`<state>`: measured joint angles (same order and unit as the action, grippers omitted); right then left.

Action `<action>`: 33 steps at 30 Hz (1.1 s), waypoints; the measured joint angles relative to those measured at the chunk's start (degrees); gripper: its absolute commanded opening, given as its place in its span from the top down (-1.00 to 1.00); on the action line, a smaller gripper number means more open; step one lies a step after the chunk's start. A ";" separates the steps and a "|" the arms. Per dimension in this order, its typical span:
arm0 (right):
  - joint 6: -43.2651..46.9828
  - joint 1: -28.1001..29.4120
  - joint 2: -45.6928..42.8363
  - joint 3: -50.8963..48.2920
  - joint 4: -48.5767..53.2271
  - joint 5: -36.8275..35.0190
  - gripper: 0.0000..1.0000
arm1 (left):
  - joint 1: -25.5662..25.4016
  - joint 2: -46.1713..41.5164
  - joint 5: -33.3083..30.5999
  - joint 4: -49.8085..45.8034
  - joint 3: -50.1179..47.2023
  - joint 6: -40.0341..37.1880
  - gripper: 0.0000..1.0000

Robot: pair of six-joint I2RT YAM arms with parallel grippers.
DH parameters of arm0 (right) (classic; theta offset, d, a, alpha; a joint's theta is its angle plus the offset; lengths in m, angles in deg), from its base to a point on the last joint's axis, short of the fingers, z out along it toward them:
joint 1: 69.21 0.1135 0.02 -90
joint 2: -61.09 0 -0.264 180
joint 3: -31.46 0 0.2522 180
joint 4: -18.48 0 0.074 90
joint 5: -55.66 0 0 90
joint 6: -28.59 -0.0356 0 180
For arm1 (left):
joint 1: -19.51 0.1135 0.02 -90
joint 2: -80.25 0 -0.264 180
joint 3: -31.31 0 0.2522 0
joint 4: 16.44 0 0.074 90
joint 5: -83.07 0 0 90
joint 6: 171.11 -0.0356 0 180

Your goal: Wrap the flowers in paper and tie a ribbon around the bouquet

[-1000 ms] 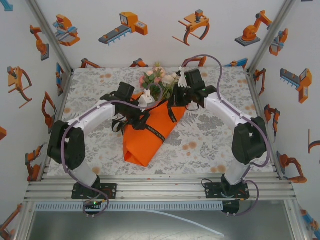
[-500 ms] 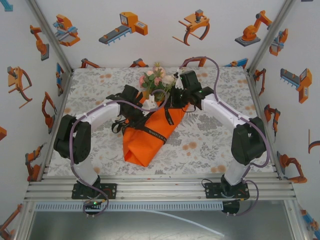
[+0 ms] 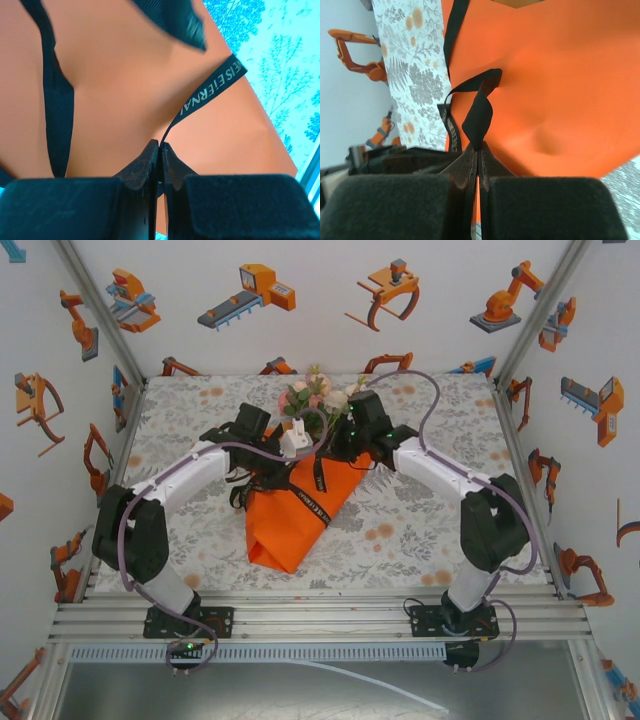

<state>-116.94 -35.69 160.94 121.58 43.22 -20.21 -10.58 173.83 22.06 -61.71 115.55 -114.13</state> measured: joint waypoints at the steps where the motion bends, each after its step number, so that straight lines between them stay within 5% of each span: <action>1: -0.72 0.33 0.96 0.33 -0.39 -0.22 1.00 | -0.15 -0.61 0.26 0.09 -0.15 0.28 0.73; 17: -5.79 3.39 7.69 2.49 0.52 6.16 1.00 | -1.75 -2.69 2.14 1.77 -1.31 3.21 0.73; 24: -4.17 3.58 6.43 0.72 7.19 11.30 0.43 | -1.77 -2.69 3.28 3.08 -1.62 4.33 0.75; 33: -3.28 1.84 0.57 -0.35 9.70 9.49 0.35 | -1.77 -2.69 5.49 7.21 -2.67 8.98 0.82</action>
<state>-120.22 -33.86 161.51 121.23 52.93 -10.72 -12.35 171.14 27.55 -54.50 112.89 -105.14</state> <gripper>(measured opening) 0.326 0.100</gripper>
